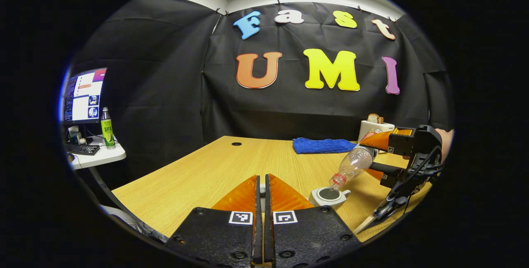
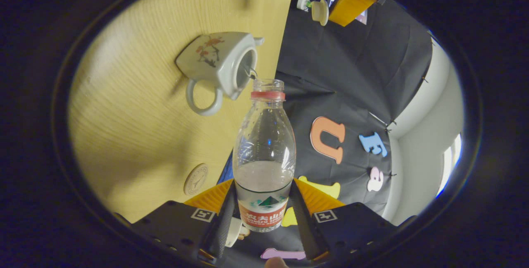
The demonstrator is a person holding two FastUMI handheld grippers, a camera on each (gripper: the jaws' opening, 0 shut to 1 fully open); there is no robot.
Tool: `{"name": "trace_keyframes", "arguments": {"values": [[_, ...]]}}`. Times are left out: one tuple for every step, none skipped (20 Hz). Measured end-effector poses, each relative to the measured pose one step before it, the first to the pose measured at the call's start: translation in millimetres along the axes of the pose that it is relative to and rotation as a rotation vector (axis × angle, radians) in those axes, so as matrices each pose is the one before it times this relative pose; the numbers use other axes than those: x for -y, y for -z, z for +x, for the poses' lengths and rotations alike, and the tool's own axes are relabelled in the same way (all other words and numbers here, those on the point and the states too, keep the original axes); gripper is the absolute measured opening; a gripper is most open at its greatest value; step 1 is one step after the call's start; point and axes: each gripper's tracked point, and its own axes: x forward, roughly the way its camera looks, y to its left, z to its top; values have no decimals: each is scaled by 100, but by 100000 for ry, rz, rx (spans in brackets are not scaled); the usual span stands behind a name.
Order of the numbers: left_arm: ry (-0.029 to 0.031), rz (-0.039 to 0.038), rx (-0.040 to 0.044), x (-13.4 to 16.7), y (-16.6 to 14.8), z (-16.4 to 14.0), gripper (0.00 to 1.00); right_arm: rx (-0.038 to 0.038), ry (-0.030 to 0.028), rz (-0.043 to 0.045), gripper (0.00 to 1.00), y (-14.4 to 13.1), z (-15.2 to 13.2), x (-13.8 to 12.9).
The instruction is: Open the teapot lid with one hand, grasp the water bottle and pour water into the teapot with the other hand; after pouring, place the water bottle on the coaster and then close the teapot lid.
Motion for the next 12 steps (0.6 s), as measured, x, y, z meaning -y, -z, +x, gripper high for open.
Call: {"name": "trace_keyframes", "arguments": {"values": [[52,-110,141,19,-64,21,4,120,364,-767,72,41,107,20],[155,-66,79,-14,-1,-17,4,-52,350,-935,72,37,9,120],[12,19,123,-57,-54,-11,4,221,374,-851,71,-110,88,48],[34,30,66,35,-8,-28,4,84,455,-866,72,46,45,79],[37,-40,20,76,-12,16,4,237,697,-1002,72,88,52,93],[-9,-70,-20,11,28,55,4,31,324,-526,72,37,70,125],[-63,-26,-47,-70,21,-84,4,189,315,-1089,71,98,-123,12],[3,-41,-10,-29,-17,-26,4,157,323,-1146,71,-72,-75,21],[107,-89,26,58,-46,-67,4,170,402,-1539,71,-20,151,150],[49,58,-8,41,-35,28,4,158,357,-1056,71,-22,182,1],[66,139,-62,-4,61,38,4,-43,100,-810,71,58,-12,15],[-122,-50,-94,-112,-28,-44,4,137,157,-641,72,31,31,82]]}}
